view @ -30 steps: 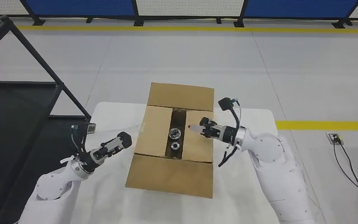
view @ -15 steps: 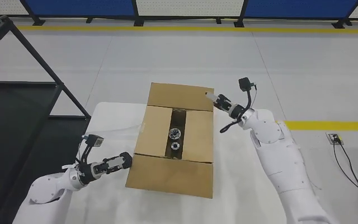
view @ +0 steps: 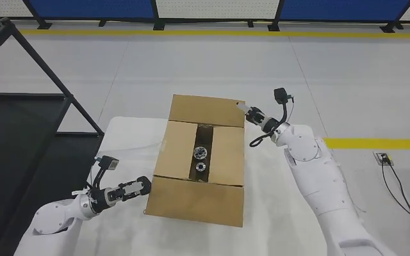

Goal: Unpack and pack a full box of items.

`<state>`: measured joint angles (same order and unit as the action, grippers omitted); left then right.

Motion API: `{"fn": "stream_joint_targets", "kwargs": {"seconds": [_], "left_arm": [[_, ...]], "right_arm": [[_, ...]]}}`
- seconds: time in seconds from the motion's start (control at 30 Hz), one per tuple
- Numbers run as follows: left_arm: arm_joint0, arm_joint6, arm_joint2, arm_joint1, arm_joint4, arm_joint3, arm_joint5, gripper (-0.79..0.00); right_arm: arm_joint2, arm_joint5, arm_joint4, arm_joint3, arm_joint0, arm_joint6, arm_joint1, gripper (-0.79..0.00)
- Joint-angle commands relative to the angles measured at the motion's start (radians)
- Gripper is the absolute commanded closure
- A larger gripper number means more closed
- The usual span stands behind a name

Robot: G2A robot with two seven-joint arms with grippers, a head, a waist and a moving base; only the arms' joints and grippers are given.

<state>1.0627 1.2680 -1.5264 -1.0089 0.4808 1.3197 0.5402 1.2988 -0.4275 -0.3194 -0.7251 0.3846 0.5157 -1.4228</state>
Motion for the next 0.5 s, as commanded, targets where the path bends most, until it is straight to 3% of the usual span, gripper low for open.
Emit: {"fn": "stream_joint_targets", "kwargs": {"seconds": [0.0,0.3,0.47], "left_arm": [[0.005,-0.037,0.001,0.002,-0.038,0.017,-0.013,-0.785],[0.031,-0.041,-0.014,0.014,-0.057,0.002,-0.048,-0.785],[0.037,-0.030,-0.001,0.015,-0.047,-0.011,-0.044,-0.785]], "right_arm": [[-0.001,0.008,0.012,-0.008,0.009,-0.004,0.000,-0.785],[0.027,-0.124,0.102,0.153,-0.064,0.025,0.007,-0.785],[-0.014,-0.133,0.052,0.263,-0.116,-0.068,-0.008,-0.785]]}}
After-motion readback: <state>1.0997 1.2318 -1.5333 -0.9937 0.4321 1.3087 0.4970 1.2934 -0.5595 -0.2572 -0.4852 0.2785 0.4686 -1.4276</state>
